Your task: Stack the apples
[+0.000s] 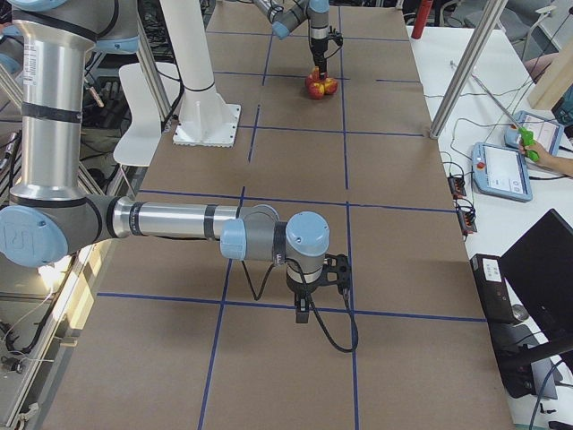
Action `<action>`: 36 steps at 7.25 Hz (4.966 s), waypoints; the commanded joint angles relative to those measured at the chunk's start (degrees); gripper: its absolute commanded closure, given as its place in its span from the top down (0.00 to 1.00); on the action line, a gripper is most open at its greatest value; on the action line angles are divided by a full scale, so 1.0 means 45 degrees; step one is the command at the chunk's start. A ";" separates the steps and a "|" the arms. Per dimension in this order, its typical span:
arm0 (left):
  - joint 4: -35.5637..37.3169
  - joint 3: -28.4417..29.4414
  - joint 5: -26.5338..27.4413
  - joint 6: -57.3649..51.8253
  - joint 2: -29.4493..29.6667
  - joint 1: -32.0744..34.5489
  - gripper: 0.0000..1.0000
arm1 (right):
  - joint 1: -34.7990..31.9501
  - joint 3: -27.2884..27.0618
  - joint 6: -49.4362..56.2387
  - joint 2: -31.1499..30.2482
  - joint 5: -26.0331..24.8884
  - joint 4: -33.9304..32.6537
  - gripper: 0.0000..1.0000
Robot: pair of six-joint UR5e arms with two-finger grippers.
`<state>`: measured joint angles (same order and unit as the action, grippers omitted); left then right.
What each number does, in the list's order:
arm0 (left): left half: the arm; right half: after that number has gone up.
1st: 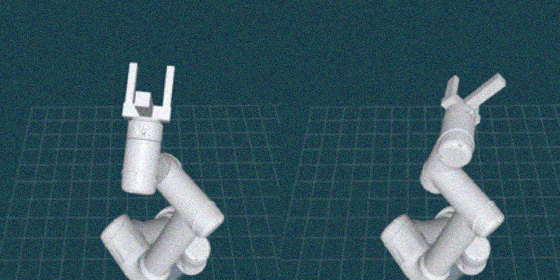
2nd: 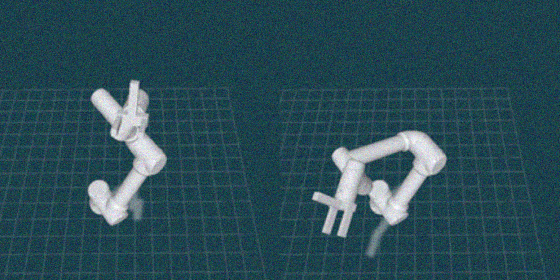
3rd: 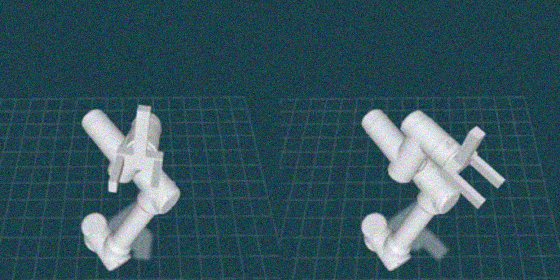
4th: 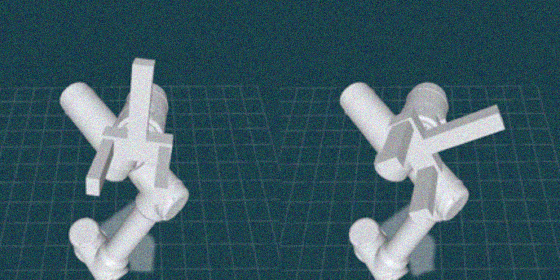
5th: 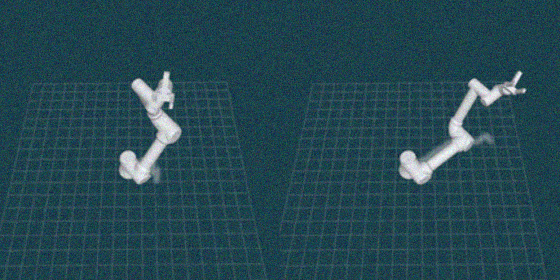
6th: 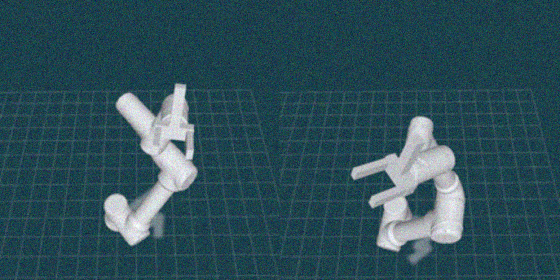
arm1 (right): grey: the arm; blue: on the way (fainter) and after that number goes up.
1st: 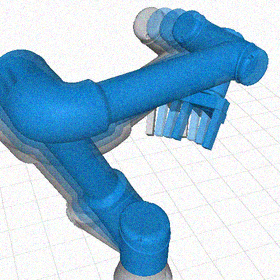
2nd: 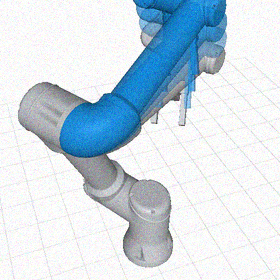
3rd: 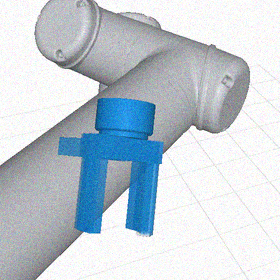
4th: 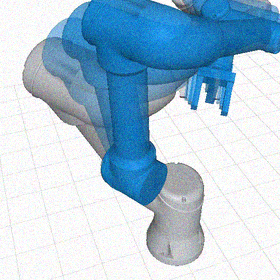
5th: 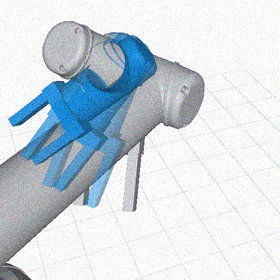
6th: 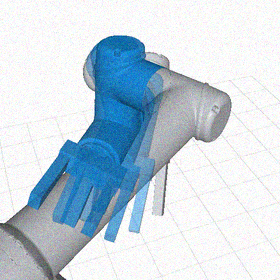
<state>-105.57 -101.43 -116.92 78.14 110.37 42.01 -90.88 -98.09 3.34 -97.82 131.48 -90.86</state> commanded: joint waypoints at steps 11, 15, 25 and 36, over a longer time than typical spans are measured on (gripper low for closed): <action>0.2131 -0.2271 -0.2527 -1.3758 -0.4829 0.6958 1.00 | 0.0000 0.0000 0.0000 0.0000 0.0000 -0.0004 1.00; 0.2307 0.2293 -0.2886 -2.1705 -0.4938 1.1531 1.00 | 0.0000 0.0000 0.0000 0.0000 0.0000 -0.0004 1.00; 0.3185 0.2596 -0.2926 -2.2071 -0.5641 1.2110 1.00 | 0.0000 0.0000 0.0000 0.0000 0.0000 -0.0004 1.00; 0.5745 0.2149 -0.3316 -2.0879 -0.5092 1.2071 1.00 | 0.0000 0.0000 0.0000 0.0000 0.0000 -0.0004 1.00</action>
<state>-79.54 -91.84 -131.78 -15.98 87.48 96.33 -90.88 -98.09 3.34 -97.82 131.48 -90.87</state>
